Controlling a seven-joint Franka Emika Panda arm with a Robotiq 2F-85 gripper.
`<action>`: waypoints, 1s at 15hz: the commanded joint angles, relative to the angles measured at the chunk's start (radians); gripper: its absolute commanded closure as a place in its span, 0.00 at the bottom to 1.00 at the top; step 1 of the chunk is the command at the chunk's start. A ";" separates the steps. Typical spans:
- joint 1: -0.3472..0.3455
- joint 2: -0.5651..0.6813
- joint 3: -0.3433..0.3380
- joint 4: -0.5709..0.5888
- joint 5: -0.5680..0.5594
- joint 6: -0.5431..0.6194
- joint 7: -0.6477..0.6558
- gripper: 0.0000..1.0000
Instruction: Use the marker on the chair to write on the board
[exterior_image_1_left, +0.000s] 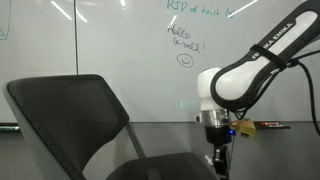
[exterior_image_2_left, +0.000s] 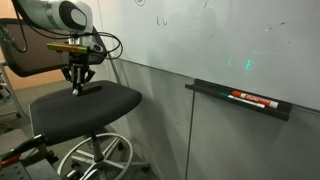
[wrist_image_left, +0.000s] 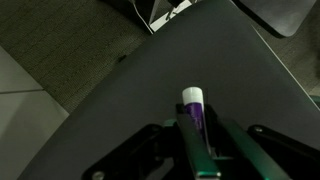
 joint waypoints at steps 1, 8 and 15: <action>0.016 0.065 0.017 0.025 -0.016 0.044 0.020 0.89; 0.048 0.156 0.037 0.053 -0.017 0.073 0.033 0.89; 0.082 0.209 0.069 0.121 -0.009 0.082 0.036 0.89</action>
